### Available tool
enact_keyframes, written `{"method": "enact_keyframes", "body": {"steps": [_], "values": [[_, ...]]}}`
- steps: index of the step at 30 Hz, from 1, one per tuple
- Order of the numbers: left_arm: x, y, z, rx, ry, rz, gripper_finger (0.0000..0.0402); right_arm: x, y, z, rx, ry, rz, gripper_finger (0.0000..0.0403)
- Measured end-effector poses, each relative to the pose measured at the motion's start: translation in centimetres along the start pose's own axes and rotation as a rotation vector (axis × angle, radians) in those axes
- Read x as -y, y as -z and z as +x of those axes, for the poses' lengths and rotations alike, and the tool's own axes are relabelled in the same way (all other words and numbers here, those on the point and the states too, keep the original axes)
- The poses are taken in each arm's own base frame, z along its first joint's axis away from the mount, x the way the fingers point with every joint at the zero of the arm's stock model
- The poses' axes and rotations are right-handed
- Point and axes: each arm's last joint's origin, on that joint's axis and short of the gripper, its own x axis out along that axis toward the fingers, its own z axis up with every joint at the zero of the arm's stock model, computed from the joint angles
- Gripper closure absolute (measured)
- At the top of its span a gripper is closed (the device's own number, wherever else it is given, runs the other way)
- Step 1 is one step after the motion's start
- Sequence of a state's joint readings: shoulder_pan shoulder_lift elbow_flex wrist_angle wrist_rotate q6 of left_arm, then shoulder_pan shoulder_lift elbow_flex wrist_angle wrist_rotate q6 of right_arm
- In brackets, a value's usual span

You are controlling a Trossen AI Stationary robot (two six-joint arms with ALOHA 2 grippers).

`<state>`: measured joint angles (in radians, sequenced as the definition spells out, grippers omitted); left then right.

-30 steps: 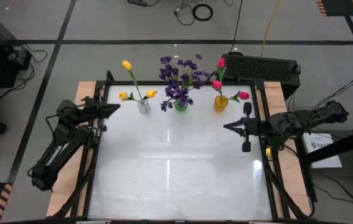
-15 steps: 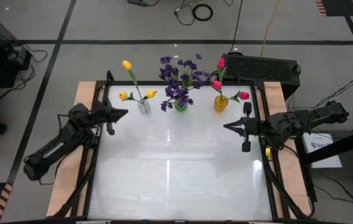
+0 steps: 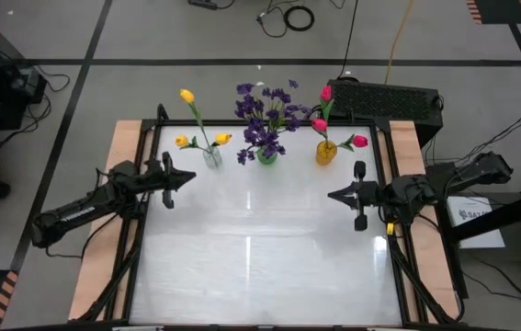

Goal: Sort flowers into vase by color
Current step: Return to Home Position

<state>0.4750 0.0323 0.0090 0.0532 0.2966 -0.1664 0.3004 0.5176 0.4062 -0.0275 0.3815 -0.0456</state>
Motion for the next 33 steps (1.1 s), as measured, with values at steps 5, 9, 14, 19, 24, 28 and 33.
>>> {"method": "enact_keyframes", "body": {"steps": [5, 9, 14, 19, 24, 28, 33], "values": [[0.5, 0.2, 0.2, -0.016, 0.038, 0.015, 0.04, -0.3, 1.8, 0.3, 0.036, -0.041, 0.017, 0.0399], [0.9, 0.3, 0.2, -0.023, 0.054, 0.02, 0.04, -0.2, 3.0, 0.5, 0.054, -0.028, 0.034, 0.0399], [1.4, 0.5, 0.3, -0.033, 0.053, 0.035, 0.04, -0.2, 3.8, 0.7, 0.059, -0.039, 0.063, 0.0399], [1.8, 0.8, 0.4, -0.057, 0.039, 0.04, 0.04, -0.2, 4.4, 0.7, 0.05, -0.039, 0.086, 0.0399], [2.3, 1.0, 0.4, -0.068, 0.044, 0.043, 0.04, -0.2, 4.7, 0.7, 0.042, -0.033, 0.097, 0.0399], [2.7, 1.0, 0.4, -0.067, 0.061, 0.06, 0.04, -0.2, 4.7, 0.7, 0.045, -0.027, 0.076, 0.0399], [3.0, 1.1, 0.4, -0.069, 0.082, 0.061, 0.04, 0.0, 5.3, 0.8, 0.044, -0.007, 0.074, 0.0399]]}}
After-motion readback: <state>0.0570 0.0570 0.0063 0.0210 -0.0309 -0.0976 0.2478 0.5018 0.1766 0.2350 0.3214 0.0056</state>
